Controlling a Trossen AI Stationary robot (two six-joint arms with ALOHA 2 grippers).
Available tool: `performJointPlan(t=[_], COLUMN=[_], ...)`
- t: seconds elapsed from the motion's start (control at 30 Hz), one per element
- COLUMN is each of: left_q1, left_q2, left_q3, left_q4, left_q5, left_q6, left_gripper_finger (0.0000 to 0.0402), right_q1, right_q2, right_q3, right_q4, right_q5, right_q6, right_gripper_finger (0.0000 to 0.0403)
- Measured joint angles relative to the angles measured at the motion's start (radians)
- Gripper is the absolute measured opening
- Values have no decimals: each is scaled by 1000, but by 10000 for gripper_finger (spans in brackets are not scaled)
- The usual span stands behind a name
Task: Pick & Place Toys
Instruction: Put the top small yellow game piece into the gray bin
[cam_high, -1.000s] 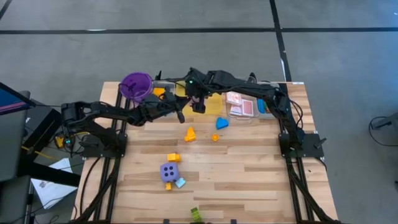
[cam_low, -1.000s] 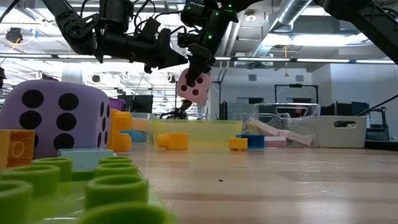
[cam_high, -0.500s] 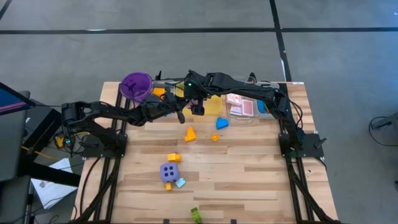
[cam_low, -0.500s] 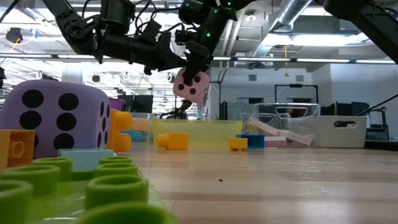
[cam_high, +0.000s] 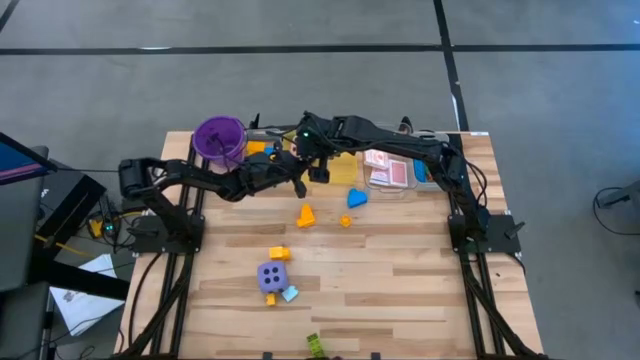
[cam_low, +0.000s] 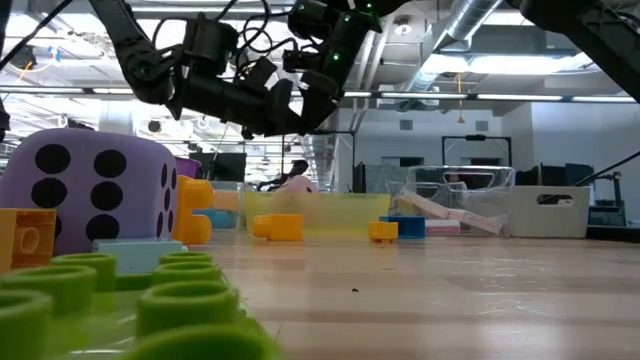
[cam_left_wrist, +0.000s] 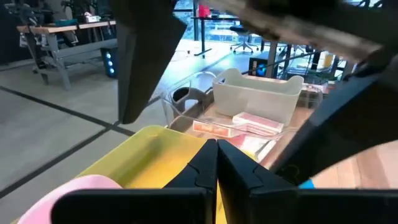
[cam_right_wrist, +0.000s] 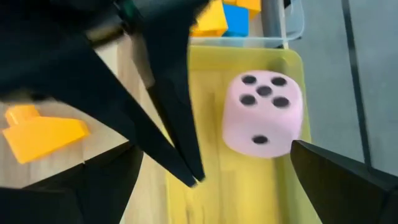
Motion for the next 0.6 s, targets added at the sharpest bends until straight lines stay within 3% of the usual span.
performJointPlan(t=[0.13,0.23,0.43,0.6], left_q1=[-2,-2,-2,-2], left_q2=[-40,-105,-303,-460], left_q3=[0,0,0,-7], left_q4=[-20,-124,-390,-589], left_q5=[-1,-1,-4,-16], left_q6=[2,32,80,79], left_gripper_finger=[0,0,0,0], right_q1=[-7,-10,-7,29], right_q2=[-3,-9,-82,-169], right_q3=[0,0,0,0], right_q4=[-58,-123,-282,-304], right_q5=[7,6,-115,-191], right_q6=[-24,26,108,146], right_gripper_finger=[400,400,400,400])
